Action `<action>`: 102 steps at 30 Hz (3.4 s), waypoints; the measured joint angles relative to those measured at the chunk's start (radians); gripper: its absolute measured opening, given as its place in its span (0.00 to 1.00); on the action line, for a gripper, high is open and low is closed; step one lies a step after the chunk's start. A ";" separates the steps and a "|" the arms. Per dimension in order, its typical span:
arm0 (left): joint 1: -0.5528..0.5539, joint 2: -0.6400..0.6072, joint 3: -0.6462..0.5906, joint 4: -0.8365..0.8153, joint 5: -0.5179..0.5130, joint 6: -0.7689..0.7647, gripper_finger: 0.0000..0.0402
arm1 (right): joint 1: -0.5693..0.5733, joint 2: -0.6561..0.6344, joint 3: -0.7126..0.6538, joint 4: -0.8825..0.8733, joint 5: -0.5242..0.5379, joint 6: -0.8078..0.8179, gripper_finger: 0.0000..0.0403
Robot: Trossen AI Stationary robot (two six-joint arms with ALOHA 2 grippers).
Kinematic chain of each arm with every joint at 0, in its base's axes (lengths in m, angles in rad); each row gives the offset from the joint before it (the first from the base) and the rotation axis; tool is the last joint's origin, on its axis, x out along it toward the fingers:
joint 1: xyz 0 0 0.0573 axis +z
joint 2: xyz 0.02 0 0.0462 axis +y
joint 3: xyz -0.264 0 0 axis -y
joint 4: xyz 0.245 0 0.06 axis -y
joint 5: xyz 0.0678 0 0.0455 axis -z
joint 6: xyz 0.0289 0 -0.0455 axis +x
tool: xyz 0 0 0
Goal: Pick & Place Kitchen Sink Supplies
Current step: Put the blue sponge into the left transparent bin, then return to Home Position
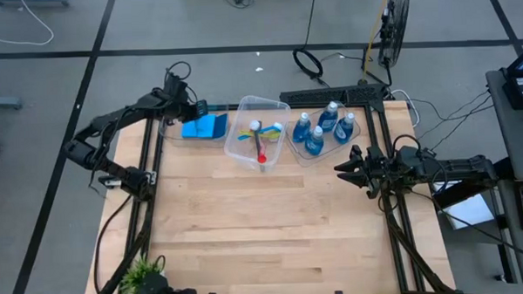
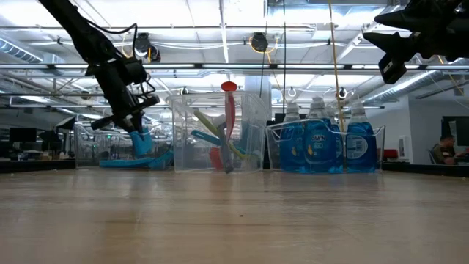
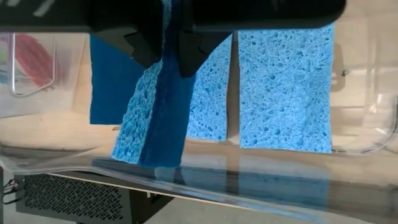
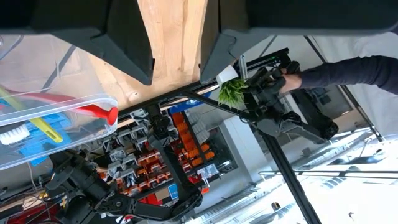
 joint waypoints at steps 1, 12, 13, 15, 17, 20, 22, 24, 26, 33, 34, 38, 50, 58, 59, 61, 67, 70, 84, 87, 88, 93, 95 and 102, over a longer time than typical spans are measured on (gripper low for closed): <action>0.000 0.000 0.000 -0.003 0.000 0.000 0.05 | 0.000 0.000 0.000 0.000 0.000 0.000 0.30; 0.000 0.000 0.000 -0.001 0.022 0.017 0.31 | 0.000 0.000 0.000 0.000 0.000 0.000 0.29; 0.000 -0.003 0.000 -0.002 0.025 0.016 0.35 | 0.000 0.000 0.000 0.000 0.000 0.000 0.29; 0.000 -0.019 0.000 -0.002 0.035 0.016 0.41 | 0.000 0.000 0.000 0.000 0.000 0.000 0.30; 0.000 -0.046 0.000 -0.002 0.055 0.016 0.47 | 0.000 0.000 0.000 0.000 0.000 0.000 0.30; 0.000 -0.104 0.000 -0.002 0.081 0.019 0.54 | 0.000 0.000 0.000 0.000 0.000 0.000 0.30; 0.000 -0.150 0.000 -0.002 0.084 0.011 0.58 | 0.000 0.000 0.000 0.000 0.000 0.000 0.30; 0.000 -0.204 0.000 -0.007 0.088 0.011 0.61 | 0.000 0.000 0.000 0.000 0.000 0.000 0.30; 0.000 -0.262 0.000 -0.008 0.110 -0.008 0.62 | 0.000 0.000 0.000 0.000 0.000 0.000 0.30; -0.021 -0.472 0.000 0.000 0.293 -0.024 0.60 | 0.000 0.000 0.000 0.000 0.000 -0.010 0.29; -0.030 -0.500 0.000 0.000 0.323 -0.037 0.59 | 0.000 0.000 0.000 0.000 0.000 -0.011 0.29; -0.079 -0.607 0.000 0.003 0.436 -0.055 0.54 | 0.000 0.000 0.000 0.000 0.000 -0.007 0.30; -0.325 -0.856 0.000 0.160 0.527 0.038 0.46 | 0.000 0.000 0.000 0.000 -0.061 -0.005 0.30; -0.516 -0.965 0.001 0.179 0.528 0.258 0.50 | 0.000 0.000 0.000 0.005 -0.108 -0.019 0.30; -0.537 -0.974 0.001 0.176 0.527 0.283 0.51 | 0.000 0.000 0.000 0.007 -0.108 -0.022 0.30; -0.573 -0.993 0.001 0.166 0.527 0.322 0.52 | 0.000 0.000 0.000 0.014 -0.108 -0.026 0.30; -0.640 -1.059 0.001 0.026 0.456 0.349 0.54 | 0.000 0.000 0.000 0.029 -0.108 -0.030 0.30; -0.665 -1.087 0.001 -0.037 0.387 0.384 0.52 | 0.000 0.000 0.000 0.029 -0.108 -0.030 0.30; -0.748 -1.172 -0.249 0.300 0.367 0.417 0.46 | 0.000 0.000 0.000 0.030 -0.107 -0.027 0.29; -0.770 -1.183 -0.358 0.405 0.345 0.369 0.46 | 0.000 0.000 0.000 0.035 -0.106 -0.024 0.30; -0.780 -1.190 -0.383 0.433 0.329 0.364 0.47 | 0.000 0.000 0.000 0.035 -0.106 -0.018 0.30; -0.846 -1.224 -0.455 0.456 0.216 0.381 0.50 | 0.000 0.000 0.000 0.034 -0.106 0.008 0.30; -0.880 -1.229 -0.468 0.435 0.161 0.386 0.51 | 0.000 0.000 0.000 0.034 -0.106 0.001 0.30; -0.999 -1.230 -0.531 0.402 0.041 0.412 0.53 | 0.000 0.000 0.000 0.034 -0.105 -0.008 0.30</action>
